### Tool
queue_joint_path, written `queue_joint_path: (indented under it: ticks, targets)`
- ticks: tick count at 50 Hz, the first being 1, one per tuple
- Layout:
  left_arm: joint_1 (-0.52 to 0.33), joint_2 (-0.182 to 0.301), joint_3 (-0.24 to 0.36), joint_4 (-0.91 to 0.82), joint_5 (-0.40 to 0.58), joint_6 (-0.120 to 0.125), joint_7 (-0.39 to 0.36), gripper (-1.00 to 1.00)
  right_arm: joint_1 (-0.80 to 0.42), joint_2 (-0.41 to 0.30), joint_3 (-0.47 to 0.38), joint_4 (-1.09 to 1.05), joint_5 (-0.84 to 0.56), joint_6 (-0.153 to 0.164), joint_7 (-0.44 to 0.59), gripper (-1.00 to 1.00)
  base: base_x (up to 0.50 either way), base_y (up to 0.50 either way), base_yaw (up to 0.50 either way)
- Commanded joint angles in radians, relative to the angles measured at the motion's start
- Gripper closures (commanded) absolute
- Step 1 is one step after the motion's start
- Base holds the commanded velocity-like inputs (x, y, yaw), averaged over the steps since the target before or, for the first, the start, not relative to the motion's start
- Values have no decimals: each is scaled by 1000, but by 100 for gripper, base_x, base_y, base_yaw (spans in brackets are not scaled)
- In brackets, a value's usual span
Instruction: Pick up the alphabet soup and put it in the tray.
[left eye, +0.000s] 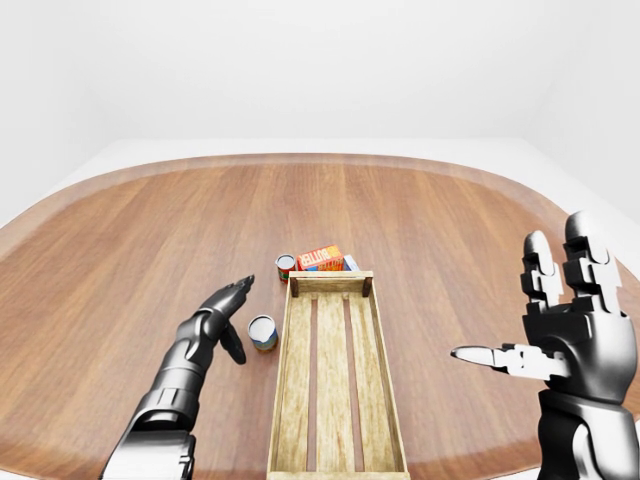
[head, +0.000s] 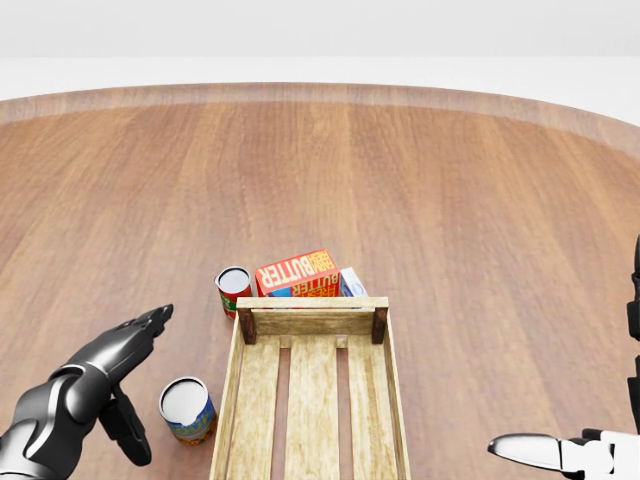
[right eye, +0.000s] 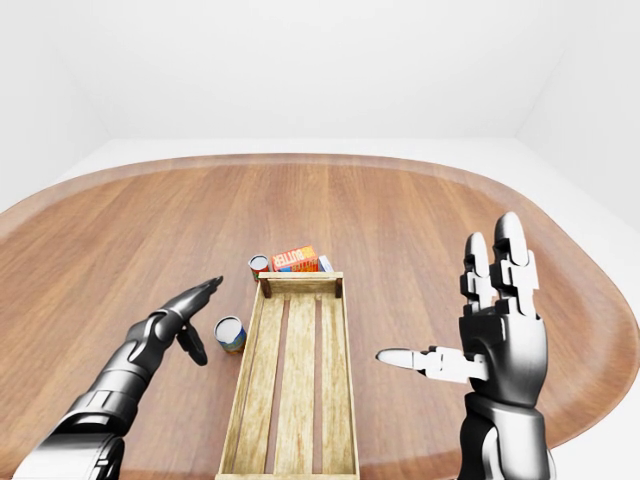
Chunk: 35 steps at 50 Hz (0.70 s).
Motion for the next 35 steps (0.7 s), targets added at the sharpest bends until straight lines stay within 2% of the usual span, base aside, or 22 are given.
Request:
queue_joint_path:
  ticks: [1,12,18,19,23,25,29,31,33,35]
  targets:
    - [-52,-3,-33,174,2,0,63,-100,1,2,-3,-3,4,0,-1,-100,0,0,0]
    - [-82,-11,-42,233,0,0,79,-100,2,2,-1,-2,4,0,-2,-100,0,0,0]
    - [-97,-12,-41,213,-10,0,47,-100,-3,0,-1,4,4,0,-4,-100,0,0,0]
    - [-104,-15,-45,242,-6,0,68,-100,-4,0,-1,5,4,0,-4,-100,0,0,0]
    - [-115,-18,-46,244,-9,0,61,-100,-6,-2,-2,8,7,0,-5,-100,0,0,0]
    - [-123,-22,-56,280,2,0,88,-100,-6,-3,-2,10,6,0,-6,-100,0,0,0]
    - [-139,-24,-56,300,1,0,90,-100,-6,-3,2,11,6,0,-6,-100,0,0,0]
    - [-135,-22,-54,262,-3,0,59,-100,-6,-4,1,9,6,0,-7,-100,0,0,0]
    - [-150,-28,-59,317,4,0,94,-100,-6,-4,2,9,6,0,-8,-100,0,0,0]
    - [-155,-28,-61,318,5,0,95,-100,-7,-3,7,10,2,0,-9,-100,0,0,0]
